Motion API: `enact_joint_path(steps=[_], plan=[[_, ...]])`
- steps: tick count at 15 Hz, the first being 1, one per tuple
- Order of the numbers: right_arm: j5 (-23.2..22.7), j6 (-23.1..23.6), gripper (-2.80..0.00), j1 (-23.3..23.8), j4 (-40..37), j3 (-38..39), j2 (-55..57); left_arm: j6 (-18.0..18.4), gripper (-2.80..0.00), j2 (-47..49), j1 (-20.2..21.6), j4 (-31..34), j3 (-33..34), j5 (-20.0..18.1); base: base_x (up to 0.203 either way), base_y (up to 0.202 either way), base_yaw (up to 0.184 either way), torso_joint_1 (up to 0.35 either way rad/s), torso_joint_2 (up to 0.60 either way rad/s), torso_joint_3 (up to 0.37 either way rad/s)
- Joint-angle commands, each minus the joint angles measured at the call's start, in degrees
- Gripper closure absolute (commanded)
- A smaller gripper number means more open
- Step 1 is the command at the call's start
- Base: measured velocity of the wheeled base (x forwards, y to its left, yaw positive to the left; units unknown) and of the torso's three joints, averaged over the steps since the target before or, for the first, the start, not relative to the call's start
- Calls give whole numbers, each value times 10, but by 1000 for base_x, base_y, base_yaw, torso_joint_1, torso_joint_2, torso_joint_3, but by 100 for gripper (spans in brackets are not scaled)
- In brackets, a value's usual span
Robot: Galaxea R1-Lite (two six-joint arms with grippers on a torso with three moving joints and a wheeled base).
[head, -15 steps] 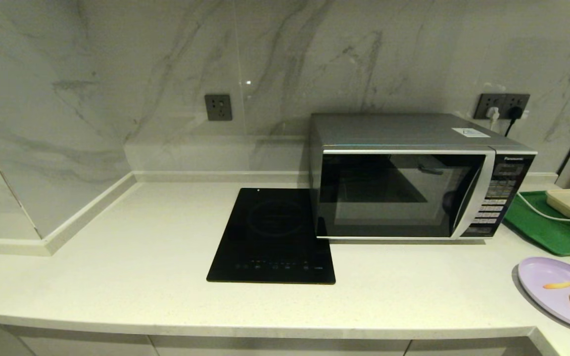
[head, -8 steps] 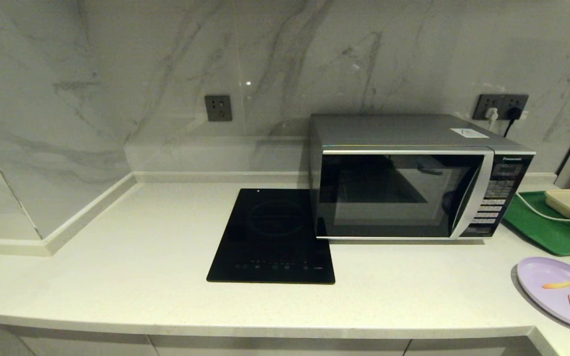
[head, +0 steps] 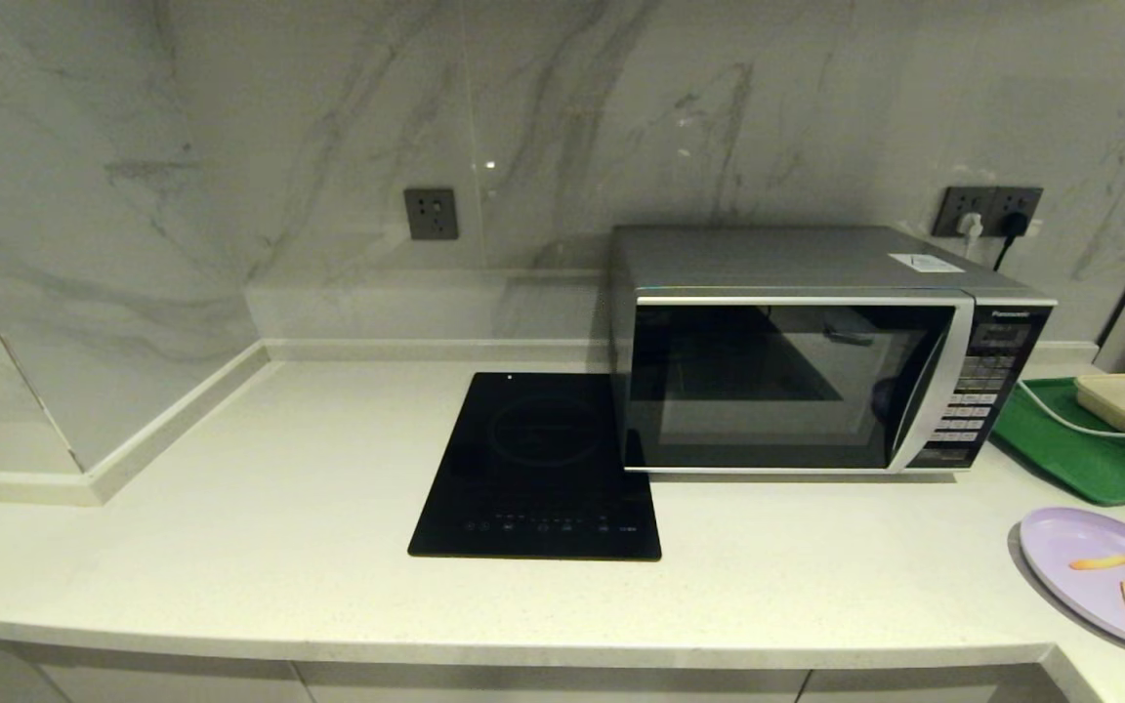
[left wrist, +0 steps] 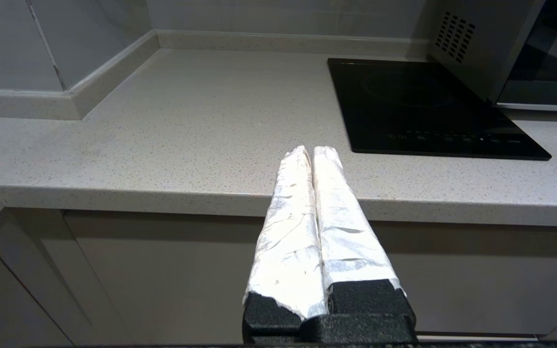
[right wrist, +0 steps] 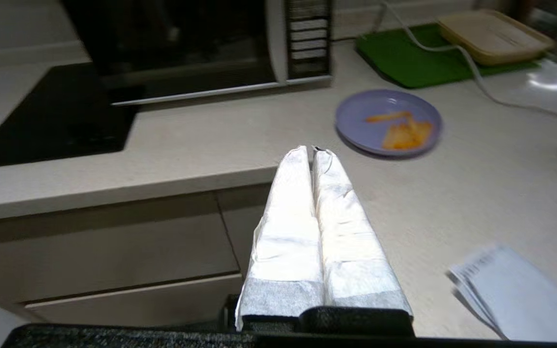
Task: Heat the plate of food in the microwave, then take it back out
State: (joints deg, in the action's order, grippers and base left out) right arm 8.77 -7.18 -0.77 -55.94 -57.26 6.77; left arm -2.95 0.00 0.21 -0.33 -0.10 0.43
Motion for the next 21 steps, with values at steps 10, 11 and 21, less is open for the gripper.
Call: enact_joint_path(steps=[10, 11, 21], plan=[[-55, 25, 0, 2, 513, 544, -68, 0, 0, 0, 1, 0, 0, 0, 0, 0, 0, 0, 0, 0], [-59, 31, 0, 2, 537, 561, -68, 0, 0, 0, 1, 0, 0, 0, 0, 0, 0, 0, 0, 0], [-69, 56, 0, 2, 530, 561, -68, 0, 0, 0, 1, 0, 0, 0, 0, 0, 0, 0, 0, 0]])
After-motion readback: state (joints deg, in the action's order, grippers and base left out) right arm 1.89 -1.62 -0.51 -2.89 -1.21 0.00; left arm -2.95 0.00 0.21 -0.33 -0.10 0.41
